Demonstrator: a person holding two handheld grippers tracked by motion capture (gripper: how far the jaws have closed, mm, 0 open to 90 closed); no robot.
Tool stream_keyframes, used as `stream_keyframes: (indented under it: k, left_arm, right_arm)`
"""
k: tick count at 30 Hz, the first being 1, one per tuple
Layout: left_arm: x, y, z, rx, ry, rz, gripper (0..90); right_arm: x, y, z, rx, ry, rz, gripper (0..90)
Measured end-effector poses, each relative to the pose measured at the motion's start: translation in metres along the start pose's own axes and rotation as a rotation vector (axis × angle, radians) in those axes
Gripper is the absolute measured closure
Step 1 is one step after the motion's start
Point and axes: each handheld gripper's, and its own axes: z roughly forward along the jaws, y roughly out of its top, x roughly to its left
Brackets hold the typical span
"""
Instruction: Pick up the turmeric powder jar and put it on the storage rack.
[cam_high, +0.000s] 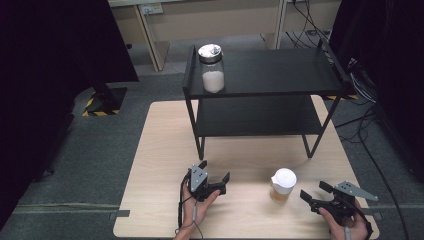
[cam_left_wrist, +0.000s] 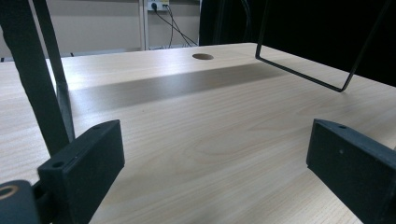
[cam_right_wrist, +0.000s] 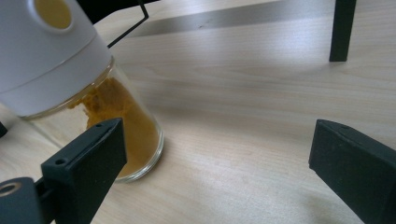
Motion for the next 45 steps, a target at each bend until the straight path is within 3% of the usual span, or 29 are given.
stream_keyframes:
  k: [13,22,27,35,45]
  left_arm:
    - [-0.001,0.000,0.001,0.002,-0.005,0.002,3.7]
    - [-0.001,0.001,0.002,0.004,-0.008,0.000,3.8]
    - [-0.001,0.001,0.002,0.005,-0.009,0.005,3.9]
    - [0.000,0.001,0.002,0.003,-0.011,-0.003,4.1]
    - [0.000,0.000,0.001,-0.001,-0.012,-0.003,4.4]
  right_arm:
    - [0.021,-0.003,-0.010,-0.030,0.045,-0.093,3.6]
    - [0.038,-0.004,-0.001,-0.068,0.088,-0.154,3.3]
    - [0.046,0.002,0.009,-0.061,0.096,-0.179,3.8]
    - [0.054,0.013,0.028,-0.050,0.104,-0.228,15.1]
    - [0.061,0.011,0.040,-0.050,0.078,-0.239,27.7]
